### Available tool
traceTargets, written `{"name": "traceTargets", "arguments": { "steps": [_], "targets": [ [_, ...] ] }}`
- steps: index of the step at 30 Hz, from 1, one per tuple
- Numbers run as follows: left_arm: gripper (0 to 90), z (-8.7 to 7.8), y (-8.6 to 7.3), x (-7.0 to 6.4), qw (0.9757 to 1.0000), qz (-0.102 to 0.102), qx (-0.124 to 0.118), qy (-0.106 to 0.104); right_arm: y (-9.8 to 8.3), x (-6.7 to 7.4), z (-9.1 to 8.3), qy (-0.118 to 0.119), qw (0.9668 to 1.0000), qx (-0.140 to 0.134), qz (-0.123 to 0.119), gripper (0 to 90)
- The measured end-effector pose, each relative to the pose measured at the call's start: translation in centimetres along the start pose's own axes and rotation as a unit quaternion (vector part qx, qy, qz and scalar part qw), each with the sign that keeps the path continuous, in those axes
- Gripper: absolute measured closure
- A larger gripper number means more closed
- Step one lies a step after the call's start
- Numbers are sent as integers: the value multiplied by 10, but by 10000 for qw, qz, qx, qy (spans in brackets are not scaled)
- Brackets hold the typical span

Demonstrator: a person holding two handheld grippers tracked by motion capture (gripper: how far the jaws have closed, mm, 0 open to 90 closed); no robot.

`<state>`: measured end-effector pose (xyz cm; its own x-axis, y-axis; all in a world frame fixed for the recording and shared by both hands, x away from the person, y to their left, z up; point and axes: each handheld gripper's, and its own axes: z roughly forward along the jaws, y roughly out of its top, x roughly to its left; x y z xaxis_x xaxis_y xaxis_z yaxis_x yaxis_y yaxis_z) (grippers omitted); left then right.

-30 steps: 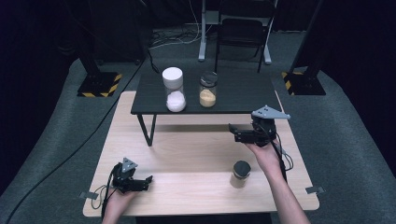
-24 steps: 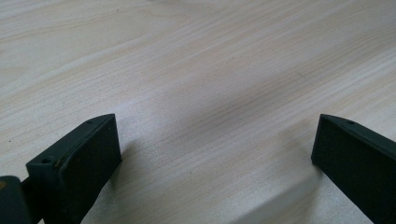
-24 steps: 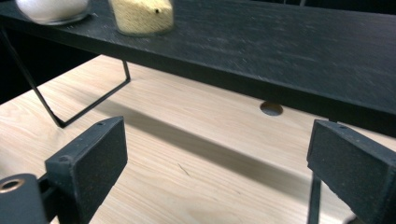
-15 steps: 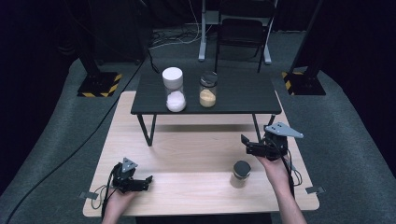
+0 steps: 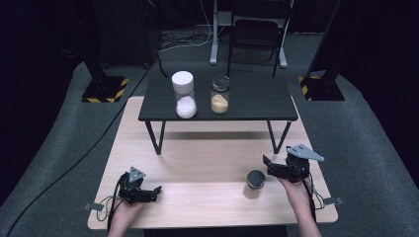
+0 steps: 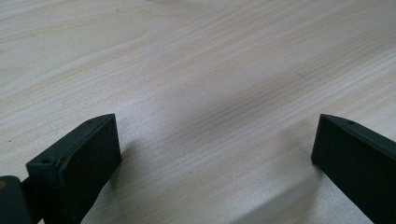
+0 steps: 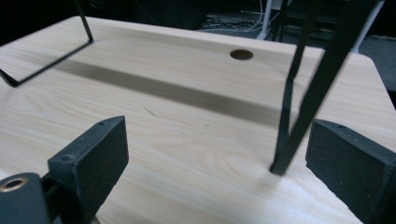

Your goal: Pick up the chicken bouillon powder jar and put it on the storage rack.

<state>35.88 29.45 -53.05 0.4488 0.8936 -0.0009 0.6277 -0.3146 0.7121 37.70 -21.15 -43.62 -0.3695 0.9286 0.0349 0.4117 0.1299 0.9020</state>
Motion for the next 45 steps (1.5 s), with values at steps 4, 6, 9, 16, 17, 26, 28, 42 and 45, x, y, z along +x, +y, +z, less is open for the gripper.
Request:
{"name": "traceTargets", "arguments": {
  "steps": [4,6,9,16,17,26,28,42,45],
  "targets": [
    [9,0,0,0,10000,-3,-1,0,-12,-6,-1,-75,9999,58,48,51],
    [8,0,0,0,10000,-2,-1,0,-19,-9,-2,-112,9999,100,32,51],
    [9,0,0,0,10000,-2,-2,0,-31,-13,-2,-111,9997,169,117,52],
    [9,0,0,0,10000,-1,0,0,-55,-20,2,-128,9989,388,226,55],
    [9,0,0,0,10000,-1,0,0,-58,-21,4,-139,9988,423,218,55],
    [9,0,0,0,10000,0,0,0,-78,-25,12,-275,9966,736,257,60],
    [9,0,0,0,10000,-1,0,0,-81,-26,13,-290,9959,797,304,60],
    [9,0,0,0,10000,-1,-1,-1,-90,-30,21,-459,9877,1465,295,59],
    [9,0,0,0,10000,-3,-2,-1,-90,-28,22,-523,9868,1520,181,54]
  ]
}}
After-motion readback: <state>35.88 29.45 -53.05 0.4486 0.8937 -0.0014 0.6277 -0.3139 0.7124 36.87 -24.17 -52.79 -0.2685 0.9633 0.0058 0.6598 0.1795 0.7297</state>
